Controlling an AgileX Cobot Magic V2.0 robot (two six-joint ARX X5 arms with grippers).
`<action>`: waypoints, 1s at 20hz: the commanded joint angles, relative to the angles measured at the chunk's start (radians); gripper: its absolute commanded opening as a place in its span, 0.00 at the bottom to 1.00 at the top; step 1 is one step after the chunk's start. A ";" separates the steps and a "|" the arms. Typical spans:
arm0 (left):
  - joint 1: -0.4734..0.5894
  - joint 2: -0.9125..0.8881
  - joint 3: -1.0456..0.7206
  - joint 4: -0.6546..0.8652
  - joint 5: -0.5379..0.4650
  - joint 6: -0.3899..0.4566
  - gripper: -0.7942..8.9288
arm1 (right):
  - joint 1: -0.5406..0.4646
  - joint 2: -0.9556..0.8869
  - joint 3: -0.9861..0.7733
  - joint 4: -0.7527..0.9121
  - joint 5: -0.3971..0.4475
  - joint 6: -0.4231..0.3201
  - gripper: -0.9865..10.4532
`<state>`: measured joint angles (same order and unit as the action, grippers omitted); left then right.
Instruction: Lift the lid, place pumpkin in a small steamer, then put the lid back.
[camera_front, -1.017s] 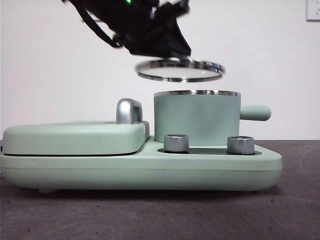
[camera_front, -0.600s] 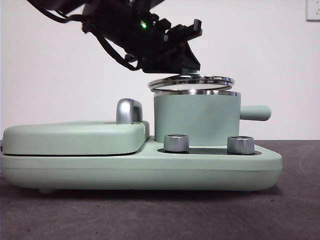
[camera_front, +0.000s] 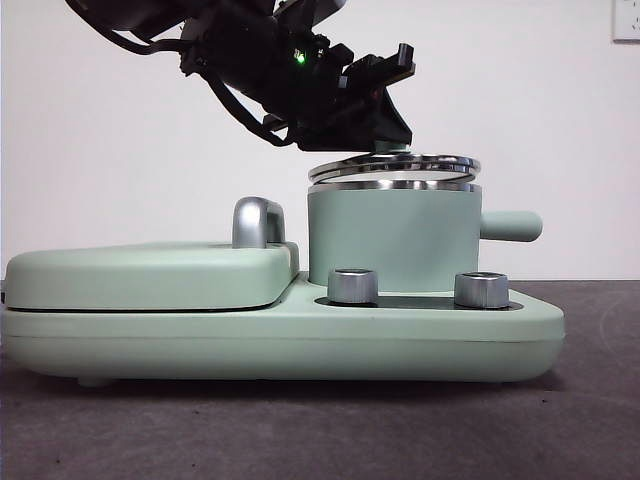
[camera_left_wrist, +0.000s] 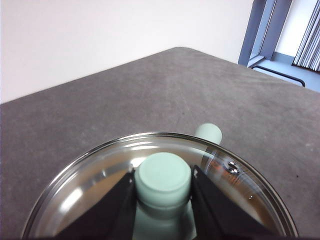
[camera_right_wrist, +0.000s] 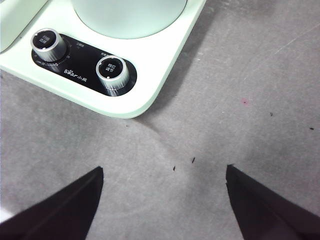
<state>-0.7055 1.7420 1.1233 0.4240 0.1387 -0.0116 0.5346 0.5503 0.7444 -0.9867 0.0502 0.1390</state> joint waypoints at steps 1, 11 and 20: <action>-0.015 0.013 0.033 -0.003 0.012 0.035 0.09 | 0.005 0.004 0.006 0.006 0.004 0.011 0.42; -0.023 0.050 0.033 -0.046 0.020 0.093 0.09 | 0.005 0.003 0.006 0.006 0.004 0.011 0.42; -0.023 0.050 0.033 -0.089 0.039 0.173 0.09 | 0.005 0.003 0.006 0.006 0.003 0.011 0.42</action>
<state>-0.7139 1.7576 1.1473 0.3603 0.1577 0.1196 0.5346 0.5503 0.7444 -0.9867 0.0513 0.1390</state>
